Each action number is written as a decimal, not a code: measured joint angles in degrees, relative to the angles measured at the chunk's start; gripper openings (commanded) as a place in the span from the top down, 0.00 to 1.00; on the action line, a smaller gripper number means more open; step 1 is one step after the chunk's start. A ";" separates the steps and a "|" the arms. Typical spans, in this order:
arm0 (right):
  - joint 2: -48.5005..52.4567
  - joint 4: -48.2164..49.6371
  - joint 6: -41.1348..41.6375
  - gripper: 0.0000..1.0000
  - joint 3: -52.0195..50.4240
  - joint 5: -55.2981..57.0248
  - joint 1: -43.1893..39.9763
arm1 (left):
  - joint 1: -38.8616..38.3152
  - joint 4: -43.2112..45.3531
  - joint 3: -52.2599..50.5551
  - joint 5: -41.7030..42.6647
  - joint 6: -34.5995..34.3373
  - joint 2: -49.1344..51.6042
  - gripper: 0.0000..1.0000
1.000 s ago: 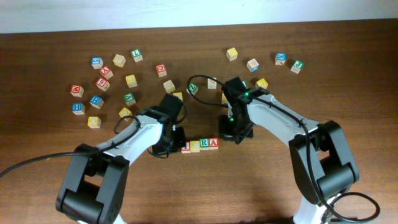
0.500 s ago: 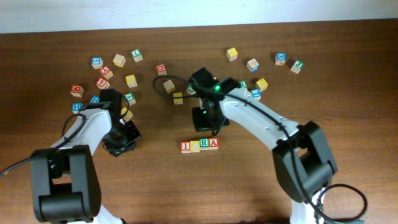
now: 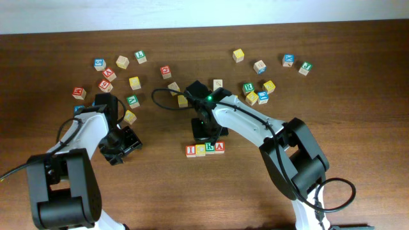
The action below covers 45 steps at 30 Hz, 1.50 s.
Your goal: Spell out ICRA
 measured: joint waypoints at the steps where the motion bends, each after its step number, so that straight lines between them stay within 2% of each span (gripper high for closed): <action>1: 0.00 -0.28 -0.02 0.96 0.00 0.02 0.00 | 0.00 0.00 0.00 -0.02 0.00 0.00 0.38; 24: 0.00 -2.32 0.00 0.96 0.11 -0.68 -0.07 | 0.00 0.02 0.00 -0.02 0.00 0.00 0.39; 31: 0.42 -11.56 -3.10 0.94 10.49 -0.90 -6.73 | 0.00 0.02 0.00 -0.20 0.00 0.00 0.39; 34: 0.42 -12.31 -3.72 0.94 8.98 -0.90 -8.39 | 0.00 0.02 0.00 -0.20 0.00 0.00 0.39; 40: 0.48 -7.50 -3.45 0.94 3.50 -0.92 -5.14 | 0.00 0.02 0.00 -0.20 0.00 0.00 0.39; 45: 0.48 -7.17 -2.97 0.94 1.95 -0.92 -4.83 | 0.00 0.00 0.00 -0.20 0.00 0.00 0.39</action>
